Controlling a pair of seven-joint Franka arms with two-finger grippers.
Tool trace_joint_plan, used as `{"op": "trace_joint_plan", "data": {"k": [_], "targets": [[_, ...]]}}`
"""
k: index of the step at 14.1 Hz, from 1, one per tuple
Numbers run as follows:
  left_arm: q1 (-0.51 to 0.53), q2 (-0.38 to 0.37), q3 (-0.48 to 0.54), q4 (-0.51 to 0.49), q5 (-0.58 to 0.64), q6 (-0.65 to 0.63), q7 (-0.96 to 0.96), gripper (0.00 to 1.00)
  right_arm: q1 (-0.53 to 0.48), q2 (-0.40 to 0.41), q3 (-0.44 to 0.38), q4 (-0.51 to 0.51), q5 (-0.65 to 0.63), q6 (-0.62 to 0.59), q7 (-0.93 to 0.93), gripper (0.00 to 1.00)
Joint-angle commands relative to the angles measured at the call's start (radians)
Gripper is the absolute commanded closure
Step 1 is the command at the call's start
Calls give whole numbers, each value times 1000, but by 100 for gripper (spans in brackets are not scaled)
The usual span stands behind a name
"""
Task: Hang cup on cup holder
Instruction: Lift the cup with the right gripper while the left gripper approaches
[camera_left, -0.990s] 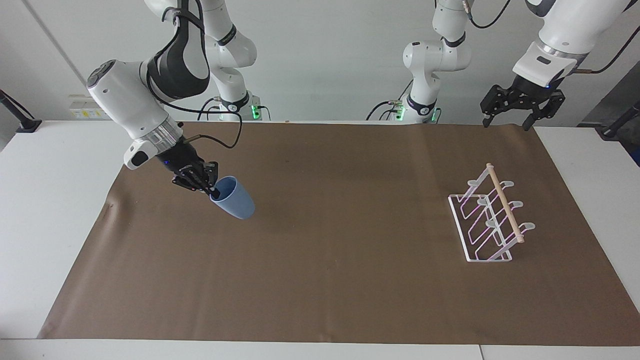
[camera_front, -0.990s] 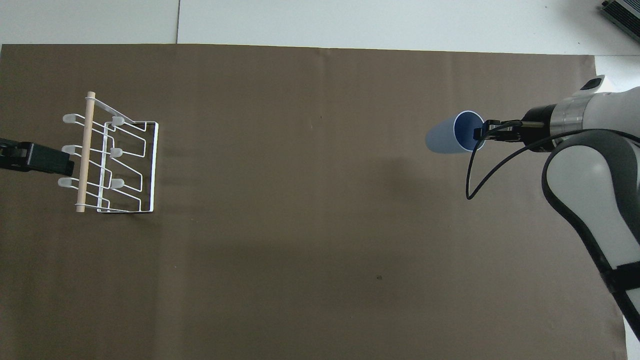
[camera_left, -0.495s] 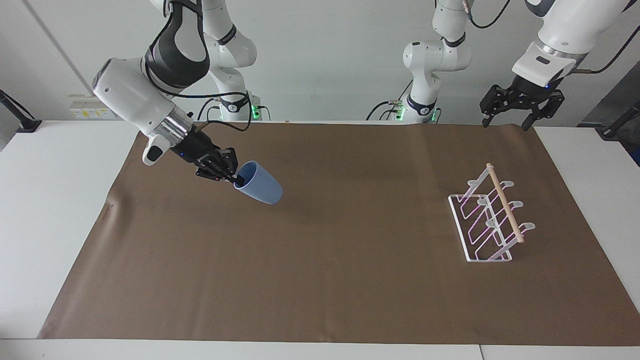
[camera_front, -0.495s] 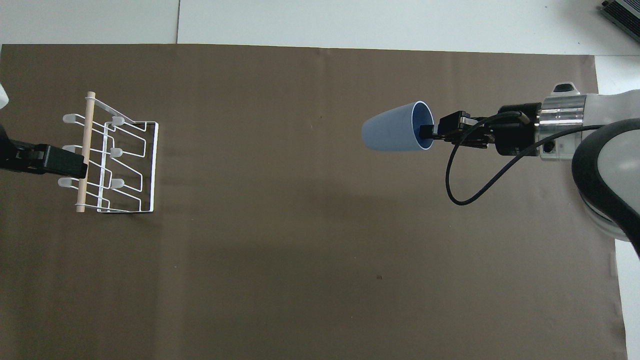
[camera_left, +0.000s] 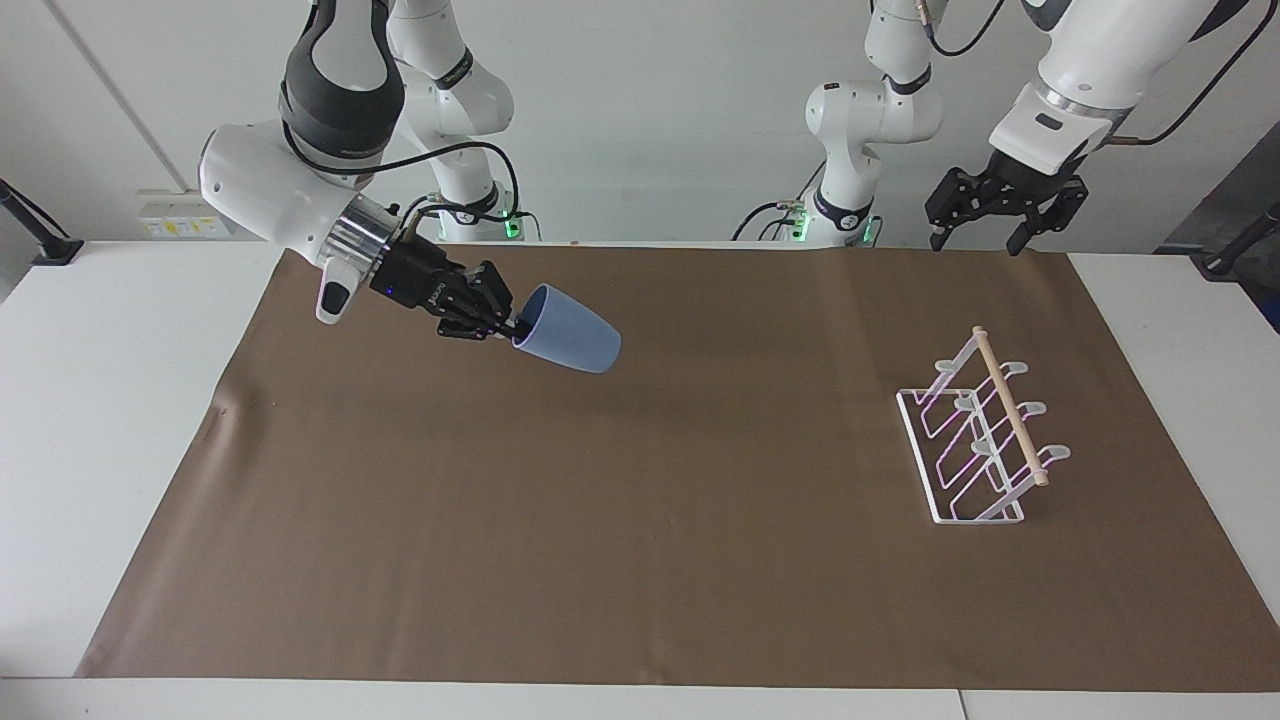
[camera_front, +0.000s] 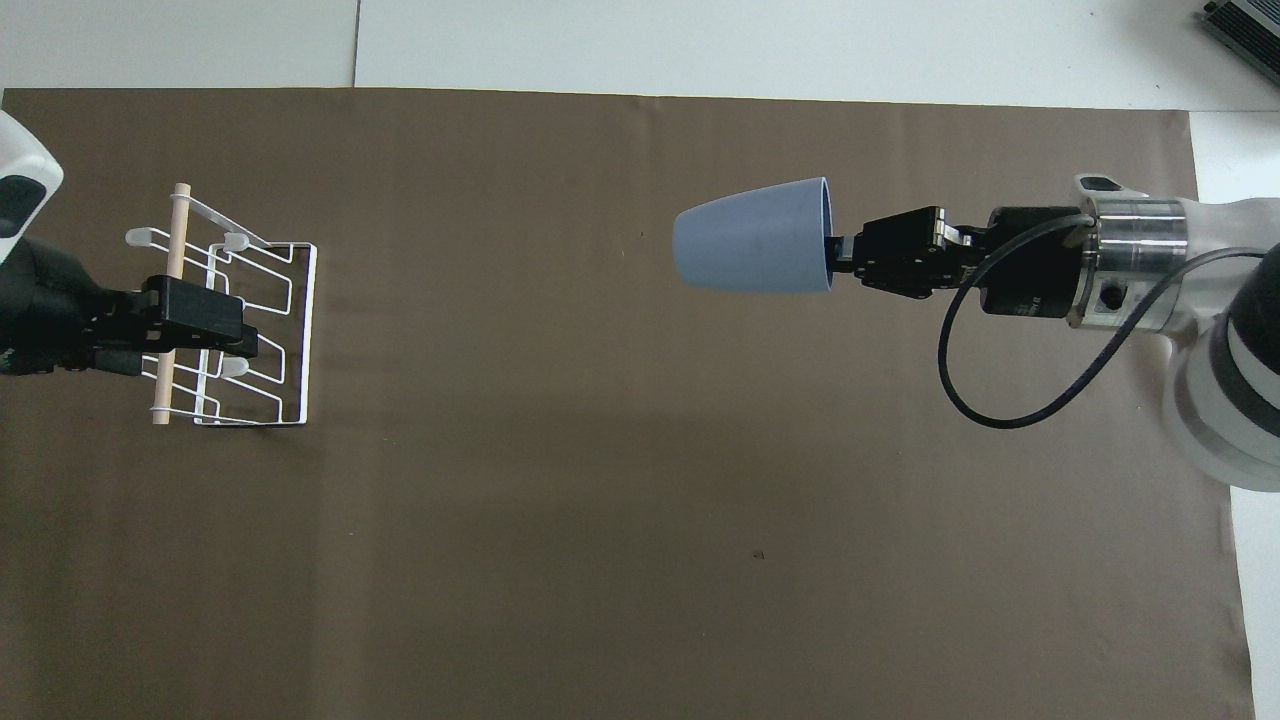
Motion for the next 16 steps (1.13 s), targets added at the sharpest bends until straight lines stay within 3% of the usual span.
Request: {"op": "trace_joint_plan", "data": {"k": [1,7,9,11,16], "targets": [[-12,-28,-21,-47,-89,85,-162,0,-2,-42,7,-79,134,-32,-62,100],[-11,-5,-69,-30,-316,230,-511,0,48,-45,7,-168,349,-69,-168,100],[-11,33,-98,-9,-361,244,-613,0,63,-48,7,-174,369,-61,-166,100],[-9,111,-141,74,-386,270,-767,0,90,-66,7,-208,424,-54,-168,100],[8,133,-153,79,-534,358,-811,0,140,-68,7,-213,437,9,-168,100]]}}
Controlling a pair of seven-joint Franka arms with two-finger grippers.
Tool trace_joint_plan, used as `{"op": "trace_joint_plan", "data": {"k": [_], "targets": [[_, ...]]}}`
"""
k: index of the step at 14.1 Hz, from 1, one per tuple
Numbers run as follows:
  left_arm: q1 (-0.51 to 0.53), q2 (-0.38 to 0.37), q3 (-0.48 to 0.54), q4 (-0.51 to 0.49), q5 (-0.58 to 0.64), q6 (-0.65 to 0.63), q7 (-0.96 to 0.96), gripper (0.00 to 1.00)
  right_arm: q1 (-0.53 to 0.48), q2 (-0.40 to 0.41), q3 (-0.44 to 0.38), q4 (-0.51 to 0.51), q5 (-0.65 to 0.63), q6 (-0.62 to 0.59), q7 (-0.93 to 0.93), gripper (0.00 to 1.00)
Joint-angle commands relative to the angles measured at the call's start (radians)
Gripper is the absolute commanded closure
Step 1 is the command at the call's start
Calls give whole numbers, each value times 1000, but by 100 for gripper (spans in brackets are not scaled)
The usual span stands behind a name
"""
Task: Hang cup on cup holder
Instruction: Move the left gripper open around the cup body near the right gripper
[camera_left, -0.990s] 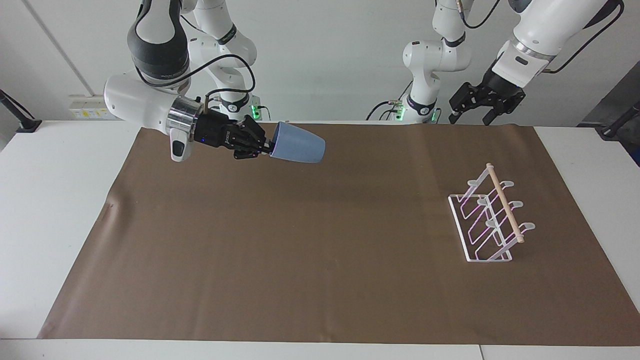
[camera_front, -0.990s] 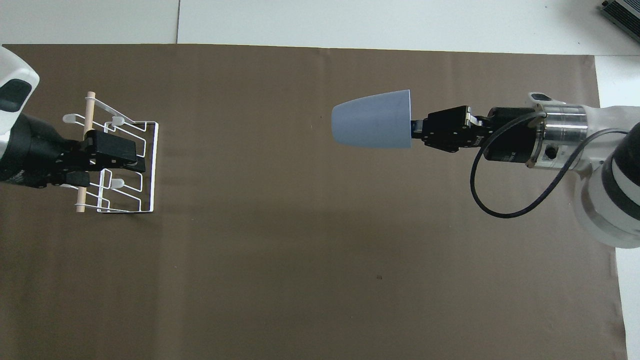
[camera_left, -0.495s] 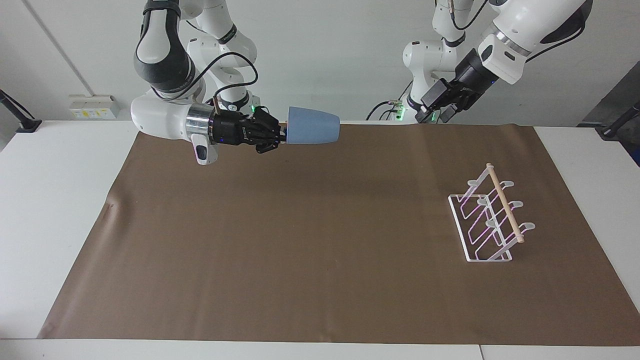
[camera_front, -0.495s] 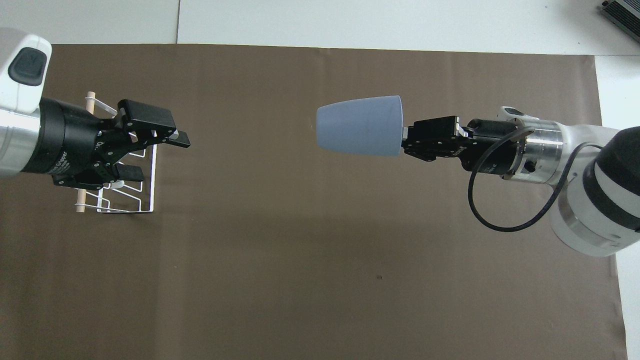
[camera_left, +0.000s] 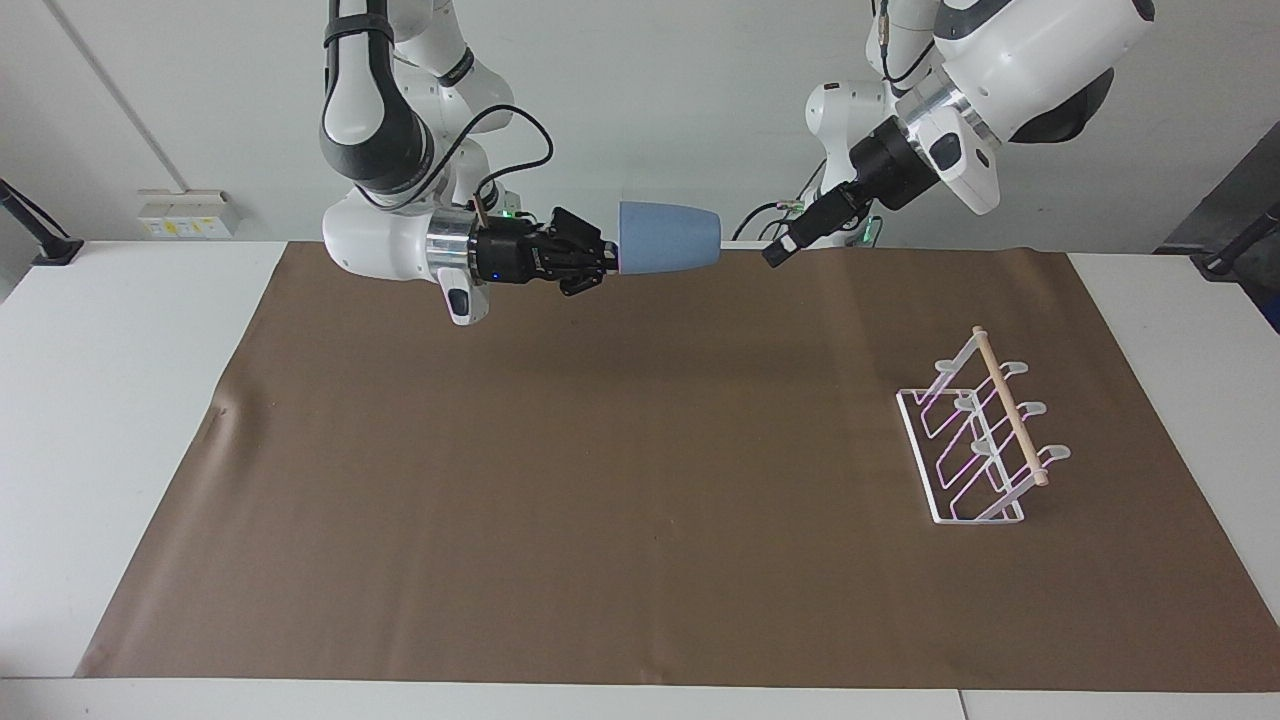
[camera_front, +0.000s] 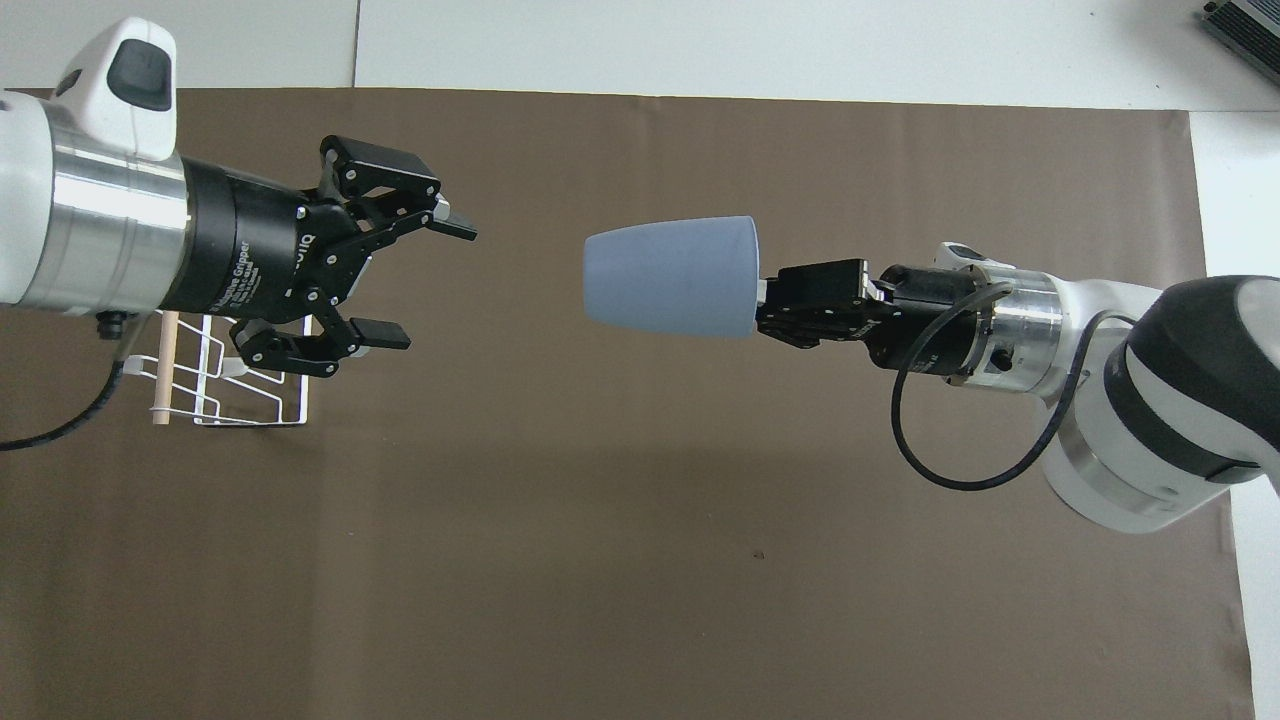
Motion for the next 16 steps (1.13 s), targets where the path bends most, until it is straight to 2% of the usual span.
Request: {"op": "trace_joint_plan", "data": {"k": [1,6,11,16], "targets": [[4,12,-1,25,-84,42,-22,0,2,-30,2,-33,39,19,-26,100],[-2,-14,-1,-53,-178,138,-17,0,5,-30,0,-35,41,25,-25,100],[-16,-90,-3,-202,-267,188,-23,0,5,-30,0,-35,41,25,-23,100],[-32,-109,-9,-233,-306,203,-120,0,4,-30,0,-35,41,26,-23,100]]}}
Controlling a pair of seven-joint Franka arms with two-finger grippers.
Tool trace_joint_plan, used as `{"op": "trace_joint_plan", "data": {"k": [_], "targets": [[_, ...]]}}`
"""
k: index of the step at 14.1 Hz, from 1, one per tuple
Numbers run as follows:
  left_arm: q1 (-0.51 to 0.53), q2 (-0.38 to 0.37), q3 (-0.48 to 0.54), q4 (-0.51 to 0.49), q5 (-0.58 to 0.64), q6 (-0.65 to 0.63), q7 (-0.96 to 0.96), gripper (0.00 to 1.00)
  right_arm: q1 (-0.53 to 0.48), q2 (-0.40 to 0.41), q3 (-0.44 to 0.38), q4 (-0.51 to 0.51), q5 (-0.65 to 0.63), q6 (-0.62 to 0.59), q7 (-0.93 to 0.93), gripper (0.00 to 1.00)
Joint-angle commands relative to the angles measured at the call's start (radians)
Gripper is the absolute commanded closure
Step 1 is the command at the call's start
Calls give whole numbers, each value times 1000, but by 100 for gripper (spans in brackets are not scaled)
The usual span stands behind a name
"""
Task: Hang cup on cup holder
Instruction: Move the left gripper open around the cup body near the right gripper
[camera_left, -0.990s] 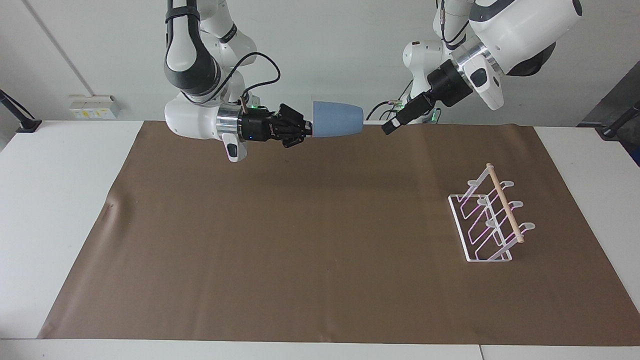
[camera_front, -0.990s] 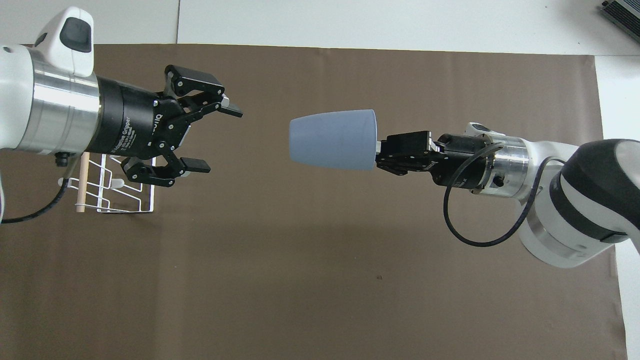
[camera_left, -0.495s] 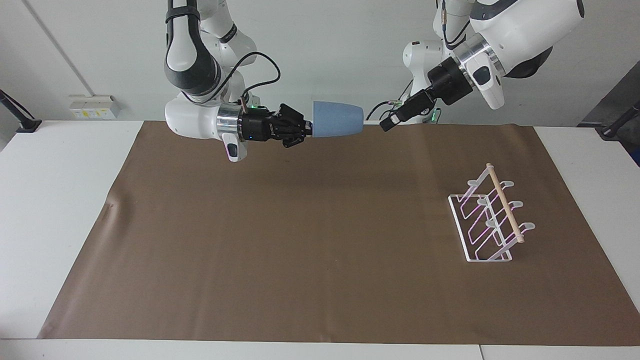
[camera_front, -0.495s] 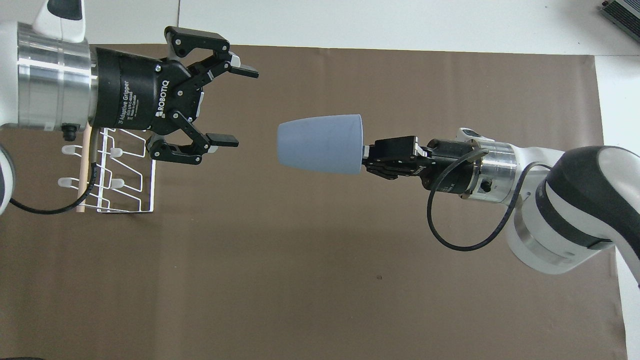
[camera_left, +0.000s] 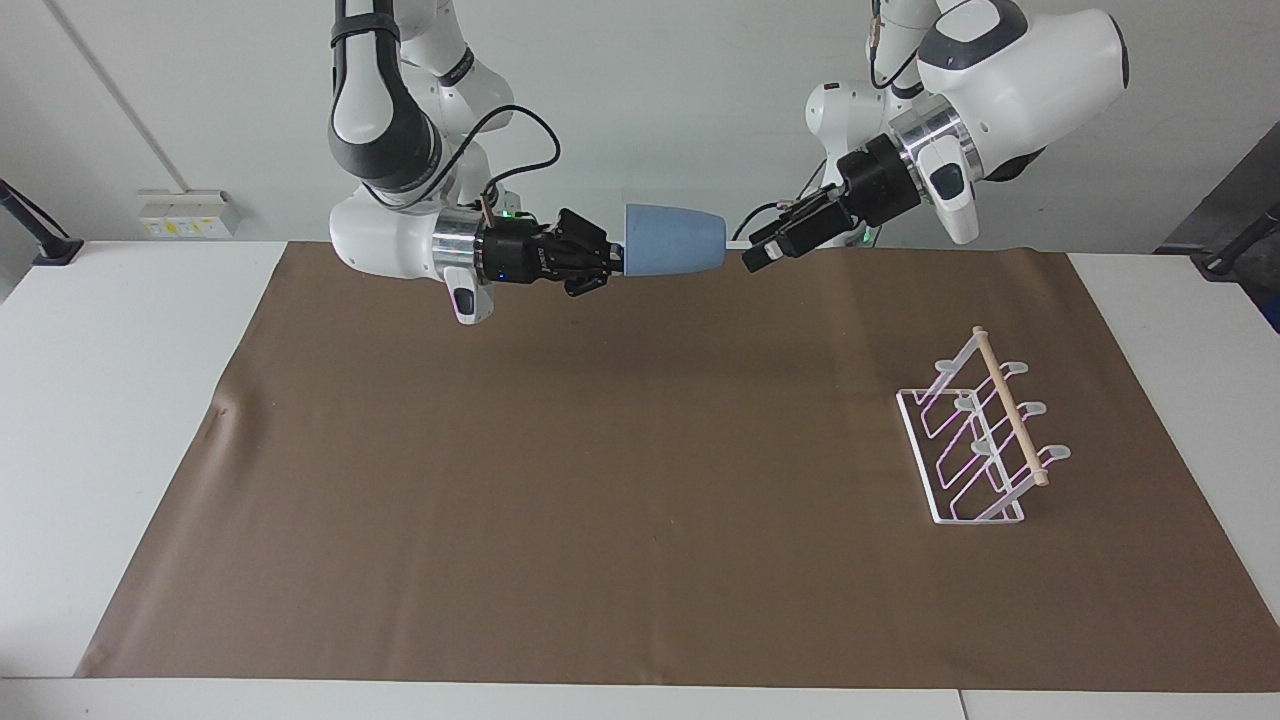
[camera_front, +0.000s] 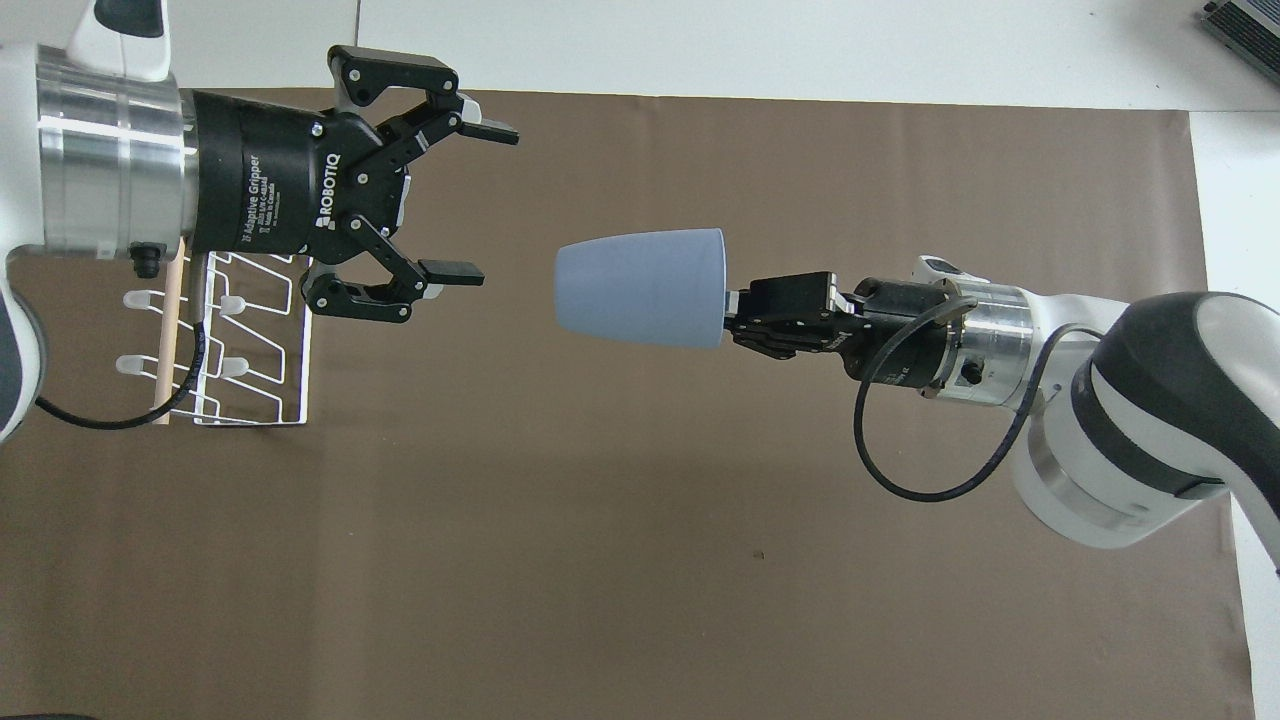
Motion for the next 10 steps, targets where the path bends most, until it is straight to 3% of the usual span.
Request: {"op": "trace_joint_plan", "data": {"k": [1,10], "targets": [[-38,-43,6,-52,-27,43,-83,0,0,-29,2,-30,37,18,-23,100],[-139,-66,6,-141,-23,299,-316,0,6,-30,3,-36,37,31,-25,100]]}}
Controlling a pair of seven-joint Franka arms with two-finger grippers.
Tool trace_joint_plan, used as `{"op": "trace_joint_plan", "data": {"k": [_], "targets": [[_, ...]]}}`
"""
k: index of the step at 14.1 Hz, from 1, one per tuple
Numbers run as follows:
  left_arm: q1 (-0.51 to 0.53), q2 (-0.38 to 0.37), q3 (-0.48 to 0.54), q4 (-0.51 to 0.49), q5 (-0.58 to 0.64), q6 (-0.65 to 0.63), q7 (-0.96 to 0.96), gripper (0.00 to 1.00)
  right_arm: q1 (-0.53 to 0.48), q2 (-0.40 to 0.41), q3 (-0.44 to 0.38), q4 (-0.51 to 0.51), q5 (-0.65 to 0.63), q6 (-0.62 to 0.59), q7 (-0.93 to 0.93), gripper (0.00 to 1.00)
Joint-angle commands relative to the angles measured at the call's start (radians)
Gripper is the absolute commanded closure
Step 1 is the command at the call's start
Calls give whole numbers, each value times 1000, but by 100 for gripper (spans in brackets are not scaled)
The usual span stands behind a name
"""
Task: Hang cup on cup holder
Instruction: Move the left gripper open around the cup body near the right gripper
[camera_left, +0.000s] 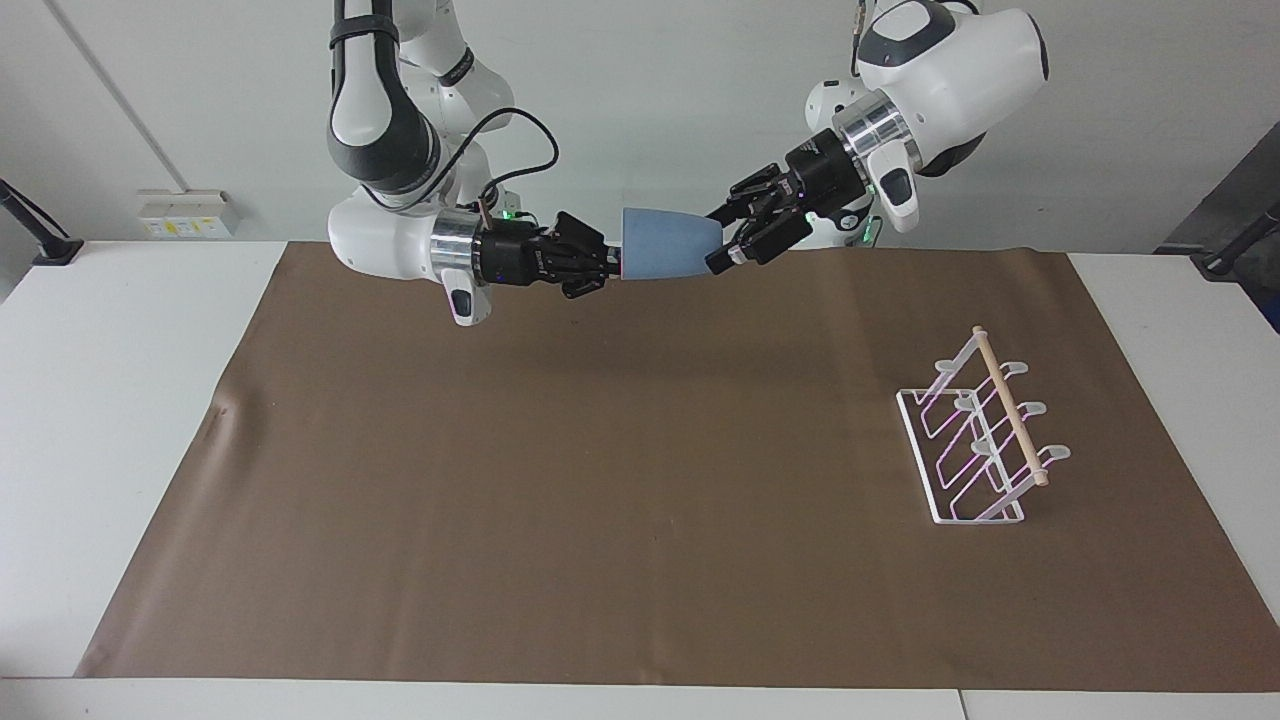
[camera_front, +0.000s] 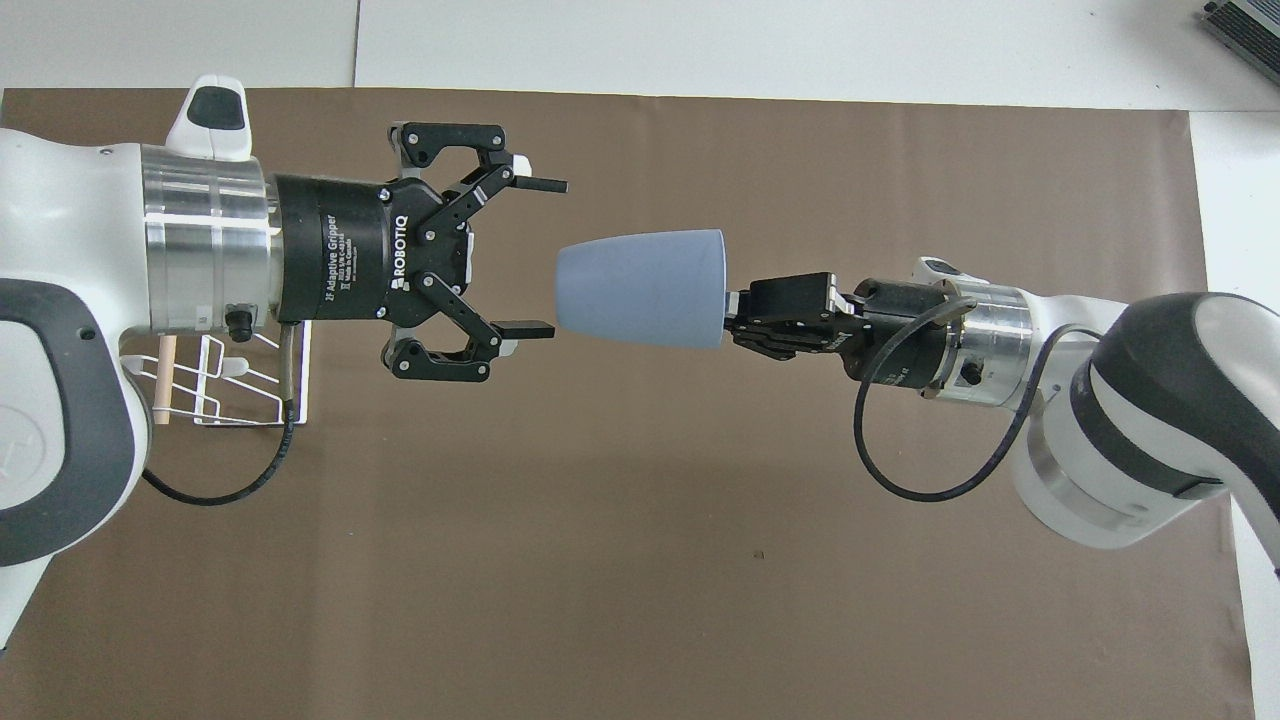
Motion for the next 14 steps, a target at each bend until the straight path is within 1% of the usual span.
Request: {"op": "trace_joint_plan", "data": {"k": [1,4,7,9,13,14], "targets": [[-27,-35,10,-56,-17,86,-51,0,7,-30,6,-32,35,20,-25,100],[-35,-35,9,-59,-15,101,-68,0,7,-30,6,-32,41,17,-25,100],[-71,-36,10,-83,-12,190,-110,0,7,-30,6,-32,41,17,-25,100],[-77,-42,10,-99,-9,192,-110,0,7,-30,6,-32,41,17,-25,100],[-78,-44,10,-99,-5,194,-108,0,7,-30,6,-32,41,18,-25,100],[-78,-42,10,-97,-5,192,-108,3,7,-30,6,-32,41,18,-25,100]]}}
